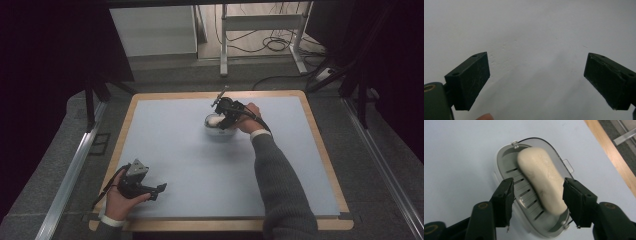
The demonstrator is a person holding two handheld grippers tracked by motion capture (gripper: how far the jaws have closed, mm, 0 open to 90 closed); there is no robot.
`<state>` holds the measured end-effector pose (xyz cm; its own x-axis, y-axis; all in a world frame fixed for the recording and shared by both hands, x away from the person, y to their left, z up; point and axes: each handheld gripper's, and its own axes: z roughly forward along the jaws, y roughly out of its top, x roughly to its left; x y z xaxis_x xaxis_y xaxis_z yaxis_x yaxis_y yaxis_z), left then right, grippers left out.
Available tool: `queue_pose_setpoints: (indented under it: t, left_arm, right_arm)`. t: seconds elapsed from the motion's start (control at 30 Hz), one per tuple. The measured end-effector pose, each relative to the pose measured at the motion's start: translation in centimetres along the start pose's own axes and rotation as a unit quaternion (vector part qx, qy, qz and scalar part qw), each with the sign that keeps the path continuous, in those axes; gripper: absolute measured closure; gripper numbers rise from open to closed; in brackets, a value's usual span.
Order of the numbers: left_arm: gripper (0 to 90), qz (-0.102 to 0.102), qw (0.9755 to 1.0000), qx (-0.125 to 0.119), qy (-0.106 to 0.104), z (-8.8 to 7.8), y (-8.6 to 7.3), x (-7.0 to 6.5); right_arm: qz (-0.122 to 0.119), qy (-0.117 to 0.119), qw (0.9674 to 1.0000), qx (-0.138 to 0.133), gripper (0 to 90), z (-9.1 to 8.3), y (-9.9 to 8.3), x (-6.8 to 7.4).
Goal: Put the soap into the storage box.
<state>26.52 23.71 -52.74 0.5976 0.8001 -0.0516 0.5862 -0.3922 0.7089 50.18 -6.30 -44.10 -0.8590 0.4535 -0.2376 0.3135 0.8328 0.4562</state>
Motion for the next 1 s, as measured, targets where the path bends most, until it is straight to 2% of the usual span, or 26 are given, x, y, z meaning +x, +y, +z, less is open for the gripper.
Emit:
queue_pose_setpoints:
  t: [0.07, 0.1, 0.13, 0.27, 0.3, 0.37, 0.53, 0.6, 0.7, 1.0]
  left_arm:
    - [6.9, 0.0, 1.0, 0.0, 0.0, 0.0, 0.0, 0.0]
    - [6.9, 0.001, 1.0, 0.001, 0.001, 0.0, 0.0, 0.0]
    - [6.9, 0.001, 1.0, 0.002, 0.001, 0.1, 0.0, 0.0]
    - [6.9, 0.0, 1.0, -0.001, 0.001, 0.0, 0.0, 0.0]
    - [6.9, 0.0, 1.0, -0.001, 0.002, 0.0, 0.0, 0.0]
    - [6.9, 0.0, 1.0, -0.001, 0.002, 0.0, 0.0, 0.0]
    - [6.9, 0.001, 1.0, -0.001, 0.004, -0.2, 0.0, 0.1]
    - [6.9, -0.001, 1.0, -0.002, 0.004, -0.2, 0.0, 0.1]
    - [6.9, -0.001, 1.0, -0.002, 0.004, -0.2, 0.0, 0.1]
    - [6.9, -0.001, 1.0, -0.001, 0.004, 0.0, 0.0, 0.0]
  right_arm:
    - [0.013, -0.008, 0.9998, -0.011, 37.4, -0.4, -0.2, 0.0]
    - [0.023, -0.02, 0.9992, -0.025, 35.5, -1.0, -0.4, 0.1]
    - [0.023, -0.02, 0.9992, -0.025, 35.5, -1.0, -0.4, 0.1]
    - [0.048, -0.029, 0.997, -0.054, 30.7, -2.5, -1.0, 0.4]
    - [0.062, -0.027, 0.9955, -0.067, 29.3, -3.1, -1.6, 0.6]
    - [0.067, -0.027, 0.9949, -0.07, 28.6, -3.3, -1.8, 0.8]
    - [0.087, -0.034, 0.9931, -0.07, 25.9, -3.9, -3.6, 1.5]
    - [0.097, -0.035, 0.9915, -0.079, 24.6, -4.2, -4.7, 1.8]
    - [0.097, -0.037, 0.9903, -0.092, 23.5, -4.6, -6.0, 2.4]
    - [0.118, -0.035, 0.9857, -0.116, 22.8, -6.0, -10.5, 4.1]
